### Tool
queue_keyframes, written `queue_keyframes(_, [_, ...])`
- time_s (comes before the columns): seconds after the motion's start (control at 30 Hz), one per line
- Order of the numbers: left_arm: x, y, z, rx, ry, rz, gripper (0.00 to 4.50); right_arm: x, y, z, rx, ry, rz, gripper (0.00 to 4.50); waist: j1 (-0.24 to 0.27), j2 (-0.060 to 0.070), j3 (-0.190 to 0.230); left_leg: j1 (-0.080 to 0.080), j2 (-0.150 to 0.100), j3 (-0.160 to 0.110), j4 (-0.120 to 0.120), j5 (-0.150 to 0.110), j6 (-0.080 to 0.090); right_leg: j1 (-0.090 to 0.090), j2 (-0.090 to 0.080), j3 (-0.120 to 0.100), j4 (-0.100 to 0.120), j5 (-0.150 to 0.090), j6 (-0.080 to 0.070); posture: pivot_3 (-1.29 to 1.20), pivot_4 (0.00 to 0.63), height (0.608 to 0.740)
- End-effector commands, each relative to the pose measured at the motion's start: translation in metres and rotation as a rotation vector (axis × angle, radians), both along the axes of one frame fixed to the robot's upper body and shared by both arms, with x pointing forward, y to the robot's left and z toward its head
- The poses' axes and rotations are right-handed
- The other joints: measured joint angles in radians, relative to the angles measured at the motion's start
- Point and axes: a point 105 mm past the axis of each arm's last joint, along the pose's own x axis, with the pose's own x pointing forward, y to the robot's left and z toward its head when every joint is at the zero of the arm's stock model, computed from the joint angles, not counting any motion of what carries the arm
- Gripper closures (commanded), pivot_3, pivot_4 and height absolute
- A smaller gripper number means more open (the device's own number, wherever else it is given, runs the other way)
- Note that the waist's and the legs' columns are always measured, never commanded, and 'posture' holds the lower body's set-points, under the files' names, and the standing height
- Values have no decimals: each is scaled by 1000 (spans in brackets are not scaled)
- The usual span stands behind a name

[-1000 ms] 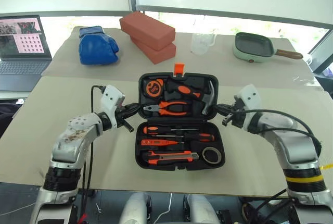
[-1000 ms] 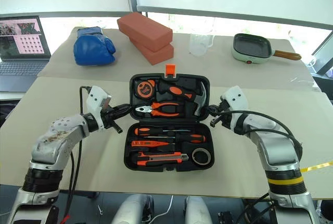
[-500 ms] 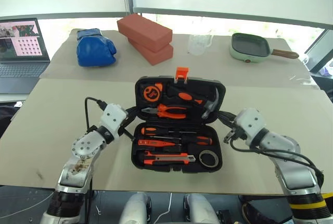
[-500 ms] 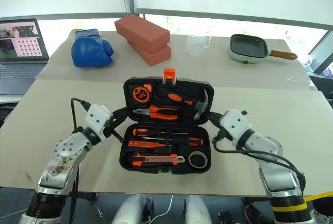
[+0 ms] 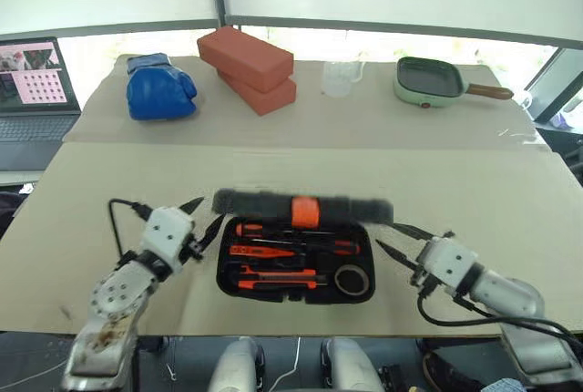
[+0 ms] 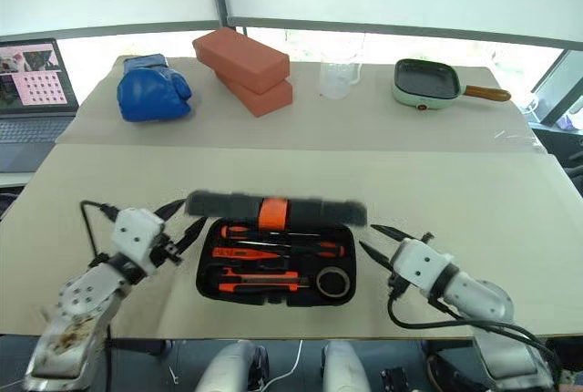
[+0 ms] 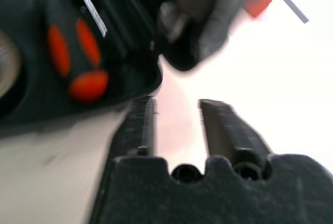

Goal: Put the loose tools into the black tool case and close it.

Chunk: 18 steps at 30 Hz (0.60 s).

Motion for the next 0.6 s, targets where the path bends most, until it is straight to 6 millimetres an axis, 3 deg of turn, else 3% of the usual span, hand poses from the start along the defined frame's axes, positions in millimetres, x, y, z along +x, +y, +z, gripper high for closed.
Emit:
queue_keyframes(0.03, [-25, 16, 13, -83, 94, 23, 429, -22, -1, 19, 6, 59, 67, 1145, 3, 0, 0, 0, 0, 0, 0, 0, 0, 1, 0, 0, 0, 0, 0, 0, 150, 738])
queue_keyframes(0.07, [-36, 21, 11, -121, 167, 13, 41, -33, -2, 16, -6, 128, 100, 782, 4, 0, 0, 1, 0, 0, 0, 0, 0, 2, 0, 0, -1, -1, 0, 0, 150, 738])
queue_keyframes(0.17, [-60, 44, 3, -164, 356, 15, 41, -61, -5, 7, -12, 342, 186, 782, 10, -1, 0, 2, 1, -1, 0, -1, 0, 3, -1, -1, -1, -2, -1, 0, 150, 738])
queue_keyframes(0.23, [-56, 56, 4, -144, 387, 16, 41, -68, -2, 4, 17, 431, 217, 782, 15, -2, 0, 5, 1, -1, 0, -1, 0, 3, -1, -2, -1, -7, -8, 0, 150, 738])
queue_keyframes(0.3, [-31, 62, 6, -72, 357, -17, 41, -75, 6, -4, 11, 497, 270, 782, 31, -1, 0, 10, 1, -1, 1, -1, -1, 4, -1, -2, -1, -9, -8, 0, 150, 738])
queue_keyframes(0.33, [-18, 62, 8, -43, 340, -42, 575, -76, 9, -8, 0, 514, 295, 1299, 37, -1, 0, 11, 0, -1, 1, -2, -5, 5, -1, -3, -1, -11, -4, 0, 150, 738])
queue_keyframes(0.43, [11, 49, 11, 22, 313, -158, 1576, -78, 19, -13, -4, 528, 341, 2213, 47, -2, -1, 11, -1, -1, 1, -4, -11, 5, -1, -3, -1, -10, -5, 0, 150, 738])
queue_keyframes(0.6, [56, 22, 6, 147, 270, -320, 3258, -80, 32, -21, -8, 535, 405, 3789, 42, -3, -1, 5, -2, 1, 0, -1, -1, 5, 0, -1, -3, -5, -7, 0, 150, 738])
